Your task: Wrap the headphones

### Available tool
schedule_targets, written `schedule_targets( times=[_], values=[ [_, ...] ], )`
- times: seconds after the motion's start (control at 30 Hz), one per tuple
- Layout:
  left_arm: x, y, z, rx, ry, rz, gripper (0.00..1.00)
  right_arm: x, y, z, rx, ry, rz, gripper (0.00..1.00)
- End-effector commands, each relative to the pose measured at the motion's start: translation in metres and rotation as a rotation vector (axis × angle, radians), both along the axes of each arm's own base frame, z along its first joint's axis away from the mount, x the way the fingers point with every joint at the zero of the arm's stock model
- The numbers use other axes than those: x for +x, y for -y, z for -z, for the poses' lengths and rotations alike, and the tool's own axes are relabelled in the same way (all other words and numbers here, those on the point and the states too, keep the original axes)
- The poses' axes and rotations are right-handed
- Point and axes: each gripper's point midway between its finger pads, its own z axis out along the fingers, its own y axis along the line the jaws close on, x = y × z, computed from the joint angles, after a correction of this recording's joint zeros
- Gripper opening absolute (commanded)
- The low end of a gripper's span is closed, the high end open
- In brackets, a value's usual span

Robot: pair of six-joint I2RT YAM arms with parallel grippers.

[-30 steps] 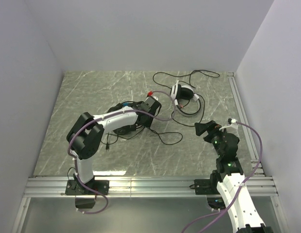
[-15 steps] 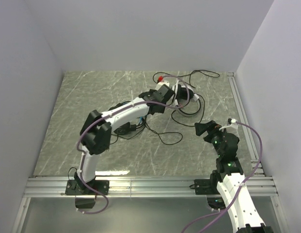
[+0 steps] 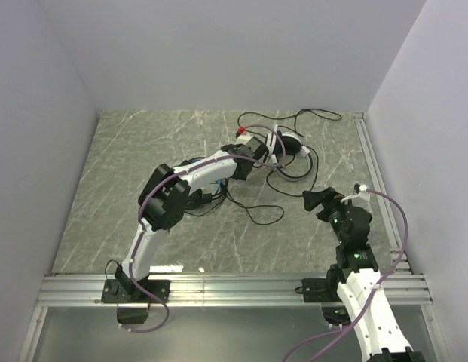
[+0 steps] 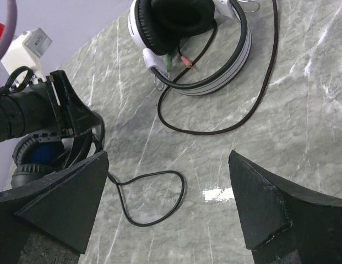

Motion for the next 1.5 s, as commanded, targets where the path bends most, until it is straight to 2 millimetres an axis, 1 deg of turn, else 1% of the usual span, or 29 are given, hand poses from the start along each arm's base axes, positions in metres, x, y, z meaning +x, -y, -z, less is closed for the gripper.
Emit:
schedule_targets(
  times=[0.0,0.1,0.2,0.27,0.4,0.53,0.67,0.7,0.77,0.8,0.87,0.9,0.97,1.0,1.03,1.07,1.1,1.13,1.17,1.2,1.23,1.27,1.3,1.33,1.37,1.4,1.43,1.47],
  values=[
    [0.004,0.0,-0.028,-0.045,0.071,-0.033,0.5,0.003,0.0,-0.011,-0.005,0.039,-0.002,0.96],
    [0.003,-0.002,-0.023,-0.036,0.049,-0.036,0.5,0.003,0.0,-0.011,-0.004,0.037,0.0,0.96],
    [0.003,-0.002,-0.011,-0.025,0.019,-0.034,0.47,0.003,0.001,-0.011,-0.006,0.039,0.0,0.96],
    [0.001,-0.004,-0.007,-0.017,0.012,-0.037,0.47,0.003,0.001,-0.011,-0.004,0.037,0.001,0.96],
    [0.0,-0.013,0.002,-0.018,-0.009,-0.064,0.45,0.003,0.0,-0.011,-0.004,0.038,-0.002,0.96],
    [-0.003,-0.024,0.018,-0.048,-0.065,-0.084,0.43,0.003,0.0,-0.012,-0.005,0.04,-0.002,0.96],
    [-0.005,-0.025,0.035,-0.077,-0.13,-0.077,0.42,0.003,0.0,-0.012,-0.004,0.04,-0.002,0.96],
    [-0.005,-0.023,0.041,-0.075,-0.147,-0.074,0.38,0.003,0.0,-0.011,-0.003,0.038,-0.003,0.96],
    [-0.007,-0.021,0.049,-0.069,-0.178,-0.06,0.27,0.003,0.0,-0.012,-0.004,0.04,0.0,0.96],
    [-0.009,-0.017,0.056,-0.073,-0.206,-0.051,0.15,0.003,0.001,-0.011,-0.006,0.039,0.001,0.96],
    [-0.012,-0.014,0.062,-0.08,-0.235,-0.031,0.02,0.003,0.0,-0.011,-0.004,0.04,0.0,0.96],
    [-0.014,-0.012,0.065,-0.086,-0.25,-0.026,0.0,0.003,0.001,-0.011,-0.006,0.04,0.001,0.96],
    [-0.016,-0.011,0.066,-0.09,-0.254,-0.022,0.0,0.003,0.001,-0.011,-0.006,0.039,0.001,0.96],
    [-0.015,-0.01,0.058,-0.107,-0.238,-0.02,0.0,0.003,0.0,-0.012,-0.004,0.04,0.0,0.96],
    [-0.017,-0.013,0.058,-0.109,-0.236,-0.023,0.0,0.003,0.001,-0.011,-0.006,0.04,0.001,0.96],
    [-0.018,-0.011,0.053,-0.122,-0.225,-0.015,0.0,0.003,0.001,-0.012,-0.006,0.04,0.001,0.96],
    [-0.022,-0.01,0.038,-0.149,-0.206,0.0,0.0,0.003,0.0,-0.012,-0.004,0.043,0.0,0.96],
    [-0.02,0.0,0.024,-0.201,-0.177,0.027,0.0,0.003,0.001,-0.011,-0.006,0.04,0.001,0.96],
    [-0.022,0.005,0.012,-0.236,-0.165,0.061,0.0,0.003,0.001,-0.012,-0.005,0.042,0.0,0.96],
    [-0.026,0.01,-0.017,-0.296,-0.126,0.1,0.0,0.003,0.001,-0.013,-0.007,0.045,-0.001,0.96],
    [-0.028,0.024,-0.037,-0.382,-0.114,0.157,0.0,0.002,-0.001,-0.013,-0.006,0.048,-0.01,0.96],
    [-0.031,0.03,-0.055,-0.426,-0.095,0.2,0.0,0.002,-0.003,-0.015,-0.005,0.058,-0.022,0.96],
    [-0.038,0.034,-0.088,-0.491,-0.052,0.246,0.0,0.001,-0.005,-0.018,-0.011,0.07,-0.04,0.96],
    [-0.044,0.041,-0.106,-0.544,-0.04,0.296,0.0,0.001,-0.008,-0.02,-0.01,0.087,-0.057,0.96],
    [-0.052,0.051,-0.126,-0.612,-0.03,0.367,0.0,-0.001,-0.015,-0.023,0.0,0.095,-0.099,0.96],
    [-0.061,0.054,-0.157,-0.671,0.007,0.417,0.0,-0.002,-0.019,-0.024,0.008,0.095,-0.118,0.96],
    [-0.067,0.057,-0.173,-0.715,0.02,0.452,0.0,-0.002,-0.023,-0.029,0.015,0.104,-0.14,0.96],
    [-0.079,0.067,-0.191,-0.786,0.018,0.523,0.0,-0.004,-0.029,-0.032,0.024,0.1,-0.176,0.96]
  ],
)
